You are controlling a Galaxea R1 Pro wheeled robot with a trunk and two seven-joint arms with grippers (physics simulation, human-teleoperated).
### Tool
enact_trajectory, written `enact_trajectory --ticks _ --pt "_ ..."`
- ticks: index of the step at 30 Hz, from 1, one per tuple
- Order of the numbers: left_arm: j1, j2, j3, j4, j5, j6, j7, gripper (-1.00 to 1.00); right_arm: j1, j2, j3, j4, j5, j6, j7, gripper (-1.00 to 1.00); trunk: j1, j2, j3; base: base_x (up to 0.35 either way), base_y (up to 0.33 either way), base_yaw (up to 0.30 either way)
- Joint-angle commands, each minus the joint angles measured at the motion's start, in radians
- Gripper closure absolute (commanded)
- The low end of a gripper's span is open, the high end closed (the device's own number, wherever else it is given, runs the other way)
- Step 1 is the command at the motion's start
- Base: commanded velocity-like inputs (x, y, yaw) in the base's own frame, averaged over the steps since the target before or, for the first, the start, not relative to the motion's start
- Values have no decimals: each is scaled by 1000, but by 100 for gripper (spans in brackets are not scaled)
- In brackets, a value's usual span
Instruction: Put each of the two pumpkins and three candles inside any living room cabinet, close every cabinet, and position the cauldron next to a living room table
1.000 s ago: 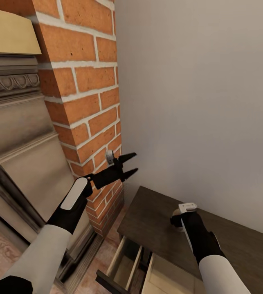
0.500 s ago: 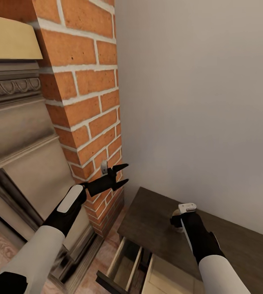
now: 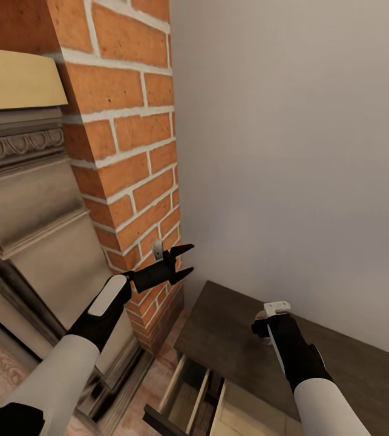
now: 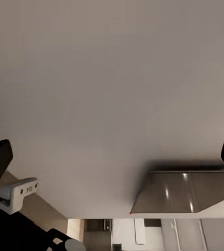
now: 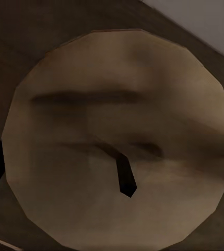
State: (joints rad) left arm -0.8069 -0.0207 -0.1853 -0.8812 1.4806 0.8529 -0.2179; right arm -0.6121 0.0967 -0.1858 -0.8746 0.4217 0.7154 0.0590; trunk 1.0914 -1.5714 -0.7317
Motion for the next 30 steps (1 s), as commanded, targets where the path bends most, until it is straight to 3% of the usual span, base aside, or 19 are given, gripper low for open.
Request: enact_trajectory --ticks 1,5,13,19,23,26,30 --pt "0 0 -6 4 0 0 0 -100 0 0 0 0 0 0 -1 100 -4 7 3 0 0 0" --pt "0 -1 -37 20 0 0 0 -100 0 0 -1 0 0 1 0 100 -19 35 16 0 0 0" --pt "0 -1 -54 27 -1 -1 1 -100 0 1 0 3 0 1 1 100 -50 91 41 0 0 0" --pt "0 -1 -109 28 -3 -6 12 -100 0 1 1 47 0 1 1 100 -73 133 60 0 0 0" --pt "1 1 -123 45 -3 -3 58 -100 0 -5 3 111 0 0 0 100 -88 161 72 0 0 0" --pt "2 21 -127 87 -3 0 106 -100 0 -10 2 146 0 -1 -1 100 -100 182 82 0 0 0" --pt "9 36 -129 150 -7 0 122 -100 0 -10 1 175 0 -2 -1 100 -115 210 94 0 0 0"
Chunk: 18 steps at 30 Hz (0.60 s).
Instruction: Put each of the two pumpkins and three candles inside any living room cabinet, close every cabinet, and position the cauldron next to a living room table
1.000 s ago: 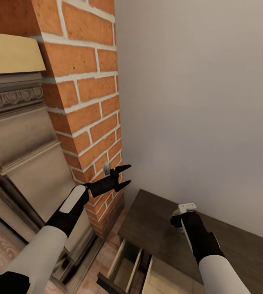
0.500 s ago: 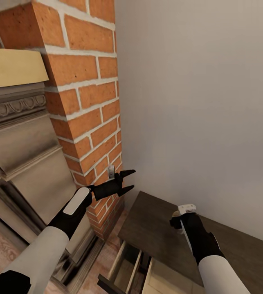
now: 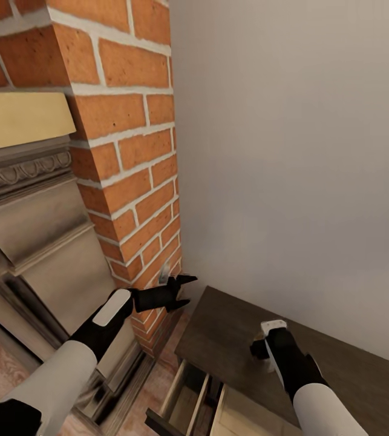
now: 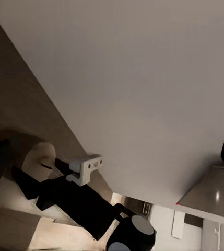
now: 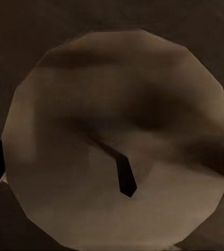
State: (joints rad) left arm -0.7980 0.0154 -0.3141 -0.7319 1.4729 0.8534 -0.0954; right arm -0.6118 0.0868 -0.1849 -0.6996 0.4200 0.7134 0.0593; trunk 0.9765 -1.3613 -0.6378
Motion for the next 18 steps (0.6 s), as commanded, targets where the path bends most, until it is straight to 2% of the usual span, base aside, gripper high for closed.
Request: enact_trajectory --ticks 1,4,8,10,14,16,18 --pt "1 2 0 15 -3 0 1 -100 0 -1 1 16 2 0 -1 100 -4 7 3 0 0 0" --pt "2 5 -2 55 -35 0 3 -100 0 -3 1 60 2 -4 -2 100 -15 28 13 0 0 0" --pt "2 5 -5 140 -124 -2 1 -100 0 -4 1 91 2 -6 -2 100 -31 56 25 0 0 0" --pt "2 5 -5 193 -157 -5 1 -100 0 -6 1 132 6 -9 -2 100 -38 70 32 0 0 0" --pt "2 7 -6 228 -166 -7 2 -100 0 -12 1 177 6 -22 -2 100 -54 98 44 0 0 0" --pt "2 7 -18 262 -174 -12 4 -100 0 -23 1 206 4 -50 -3 100 -61 112 50 0 0 0" --pt "2 8 -34 286 -209 -32 4 -100 0 -27 1 231 4 -61 -5 100 -69 126 57 0 0 0"
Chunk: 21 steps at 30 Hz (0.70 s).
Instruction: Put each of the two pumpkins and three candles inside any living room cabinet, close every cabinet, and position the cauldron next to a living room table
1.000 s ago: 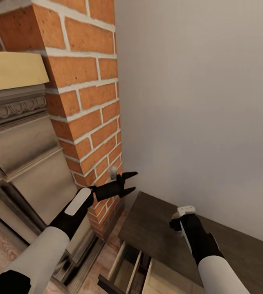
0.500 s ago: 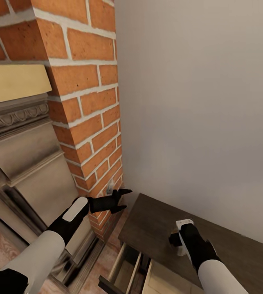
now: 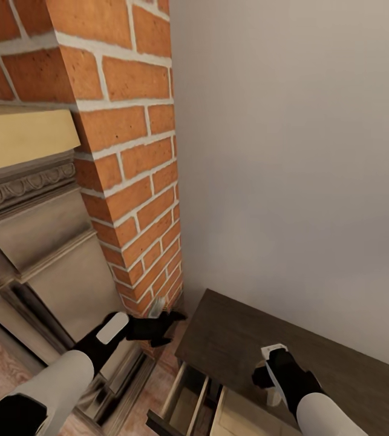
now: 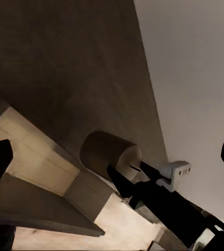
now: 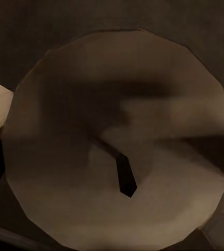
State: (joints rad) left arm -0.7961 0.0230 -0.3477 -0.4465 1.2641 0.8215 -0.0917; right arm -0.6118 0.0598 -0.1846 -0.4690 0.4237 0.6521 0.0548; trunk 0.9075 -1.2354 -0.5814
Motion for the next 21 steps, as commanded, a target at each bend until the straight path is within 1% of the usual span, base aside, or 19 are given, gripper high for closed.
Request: enact_trajectory --ticks 1,4,5,7,9,12,16,20,21 --pt "0 0 -5 14 -30 -19 0 -100 0 -2 1 12 1 -5 -2 100 -4 7 3 0 0 0" --pt "0 -5 -12 73 -133 -84 -2 -100 0 -12 1 51 1 -32 -6 100 -15 28 13 0 0 0" --pt "0 -7 -13 96 -159 -103 -3 -100 0 -16 1 68 1 -48 -6 100 -19 35 16 0 0 0" --pt "0 -9 -14 135 -188 -133 -5 -100 0 -21 1 99 1 -80 -8 100 -27 49 22 0 0 0" --pt "0 -8 -14 163 -200 -156 -5 -100 0 -28 1 121 1 -102 -8 100 -35 63 28 0 0 0" --pt "0 -7 -14 213 -207 -194 -5 -100 0 -37 1 136 2 -115 -9 100 -46 84 38 0 0 0" --pt "0 -10 -24 287 -214 -274 -5 -100 1 -43 1 173 4 -141 -9 100 -61 112 50 0 0 0" --pt "4 -16 -50 350 -233 -331 -5 -100 1 -47 1 246 3 -230 -9 100 -77 140 63 0 0 0" --pt "13 -19 -58 365 -237 -360 -5 -100 1 -48 1 271 2 -263 -9 100 -81 147 66 0 0 0"
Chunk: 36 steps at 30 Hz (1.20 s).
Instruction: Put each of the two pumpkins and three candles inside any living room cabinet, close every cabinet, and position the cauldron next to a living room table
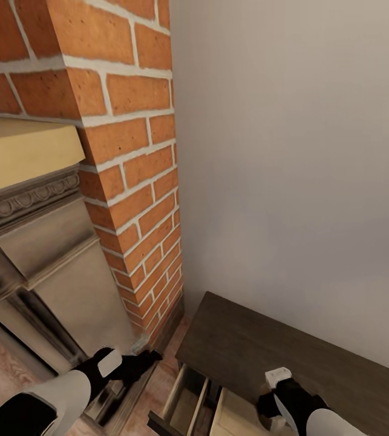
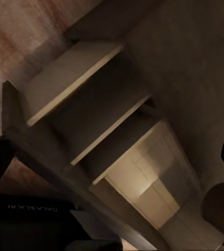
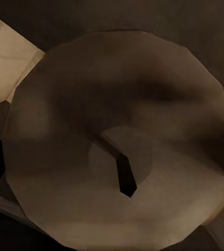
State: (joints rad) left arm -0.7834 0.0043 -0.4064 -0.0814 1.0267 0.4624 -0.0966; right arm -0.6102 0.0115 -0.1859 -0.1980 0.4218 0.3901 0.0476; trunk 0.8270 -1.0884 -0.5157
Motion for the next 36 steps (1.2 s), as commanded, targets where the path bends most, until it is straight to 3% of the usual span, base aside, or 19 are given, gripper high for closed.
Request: enact_trajectory --ticks 1,2,4,6,14,20,25,28,36 --pt "13 -3 -6 9 -1 -31 0 -100 0 -2 2 22 3 -28 -2 100 -4 7 3 0 0 0" --pt "62 -7 -48 17 -4 -106 1 -100 4 -8 2 75 2 -106 -2 100 -8 14 7 0 0 0" --pt "96 -7 -91 19 -4 -150 2 -100 8 -14 2 107 0 -164 -1 100 -15 28 13 0 0 0" --pt "155 -7 -123 20 -4 -241 3 -100 25 -24 2 138 -4 -253 -2 100 -23 42 19 0 0 0" --pt "215 -7 -134 105 -8 -330 3 -100 78 -27 2 152 -5 -353 -2 100 -54 98 44 0 0 0" --pt "263 3 -135 133 -8 -392 4 -100 91 -25 2 152 -4 -371 -2 100 -77 140 63 0 0 19" --pt "318 45 -135 135 -7 -433 5 -100 108 -25 2 152 -3 -372 -2 100 -96 175 79 0 0 231" --pt "329 67 -135 135 -7 -449 5 -100 115 -24 2 152 -4 -373 -2 100 -96 175 79 0 0 279" --pt "353 66 -137 135 -7 -453 6 -100 147 -22 1 153 -5 -388 -4 100 -96 175 79 0 0 285"
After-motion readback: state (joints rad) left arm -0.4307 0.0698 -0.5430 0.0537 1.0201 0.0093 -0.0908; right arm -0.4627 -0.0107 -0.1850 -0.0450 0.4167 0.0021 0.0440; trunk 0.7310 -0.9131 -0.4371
